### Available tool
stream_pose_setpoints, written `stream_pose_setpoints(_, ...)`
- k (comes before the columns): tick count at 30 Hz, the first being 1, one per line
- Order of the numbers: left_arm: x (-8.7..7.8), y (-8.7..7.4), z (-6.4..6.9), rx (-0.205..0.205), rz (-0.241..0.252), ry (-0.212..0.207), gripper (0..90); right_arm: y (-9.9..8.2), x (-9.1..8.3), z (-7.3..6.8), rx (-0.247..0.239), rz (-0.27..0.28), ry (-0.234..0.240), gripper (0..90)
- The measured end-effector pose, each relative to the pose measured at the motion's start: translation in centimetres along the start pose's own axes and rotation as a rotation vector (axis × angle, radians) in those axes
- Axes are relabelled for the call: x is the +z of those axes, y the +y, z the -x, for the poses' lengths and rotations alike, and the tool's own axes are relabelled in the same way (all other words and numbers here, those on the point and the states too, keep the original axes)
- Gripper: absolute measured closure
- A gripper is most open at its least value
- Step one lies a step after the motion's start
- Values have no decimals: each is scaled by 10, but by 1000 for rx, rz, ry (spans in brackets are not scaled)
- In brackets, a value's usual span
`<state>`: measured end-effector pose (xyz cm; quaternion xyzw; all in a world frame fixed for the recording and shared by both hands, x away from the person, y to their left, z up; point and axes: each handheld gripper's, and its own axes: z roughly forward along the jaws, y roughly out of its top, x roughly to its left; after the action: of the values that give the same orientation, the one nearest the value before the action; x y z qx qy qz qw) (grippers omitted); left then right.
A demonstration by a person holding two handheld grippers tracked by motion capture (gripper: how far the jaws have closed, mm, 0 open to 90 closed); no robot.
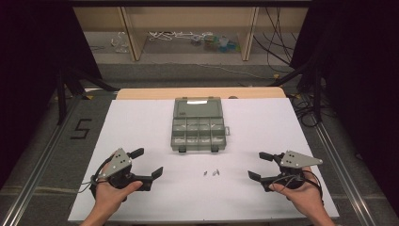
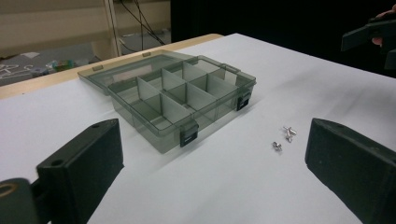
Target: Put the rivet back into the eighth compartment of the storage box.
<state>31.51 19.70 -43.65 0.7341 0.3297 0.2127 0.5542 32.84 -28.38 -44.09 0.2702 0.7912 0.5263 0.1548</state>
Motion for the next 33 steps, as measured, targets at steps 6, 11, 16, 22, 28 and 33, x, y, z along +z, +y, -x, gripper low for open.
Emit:
stream_pose_setpoints(6, 3, -2, 2, 1, -24, -1, 54, 4, 7, -1, -53, -67, 12, 213)
stream_pose_setpoints(11, 3, -2, 2, 20, -32, -3, 59, 8, 15, -4, -92, -134, 23, 226)
stream_pose_setpoints(16, 3, -2, 2, 11, -36, -2, 71, 15, 31, -8, -155, -248, 51, 246)
stream_pose_setpoints(22, 2, -2, 2, 12, -44, 1, 79, 26, 53, -13, -221, -396, 83, 259)
stream_pose_setpoints(28, 2, -2, 1, 7, -46, 6, 87, 32, 71, -12, -262, -502, 121, 266)
stream_pose_setpoints(33, 2, -2, 0, 22, -44, 9, 92, 32, 83, -12, -296, -592, 153, 268)
